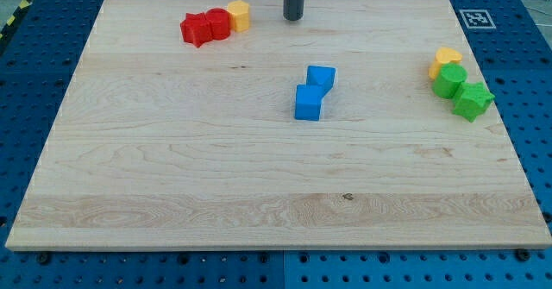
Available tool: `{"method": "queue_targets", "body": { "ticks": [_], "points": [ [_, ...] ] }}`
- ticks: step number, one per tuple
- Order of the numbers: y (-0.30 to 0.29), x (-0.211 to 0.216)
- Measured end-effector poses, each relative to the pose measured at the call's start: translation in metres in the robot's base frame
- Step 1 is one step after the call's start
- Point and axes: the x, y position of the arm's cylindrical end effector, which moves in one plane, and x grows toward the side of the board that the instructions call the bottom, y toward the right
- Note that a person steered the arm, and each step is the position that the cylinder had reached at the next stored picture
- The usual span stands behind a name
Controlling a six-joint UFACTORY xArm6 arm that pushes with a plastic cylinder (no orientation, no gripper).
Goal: Move the yellow hexagon to the right side of the red circle
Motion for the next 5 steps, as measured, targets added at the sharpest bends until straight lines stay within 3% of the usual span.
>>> {"method": "queue_targets", "body": {
  "ticks": [5],
  "points": [
    [-0.098, -0.031]
  ]
}}
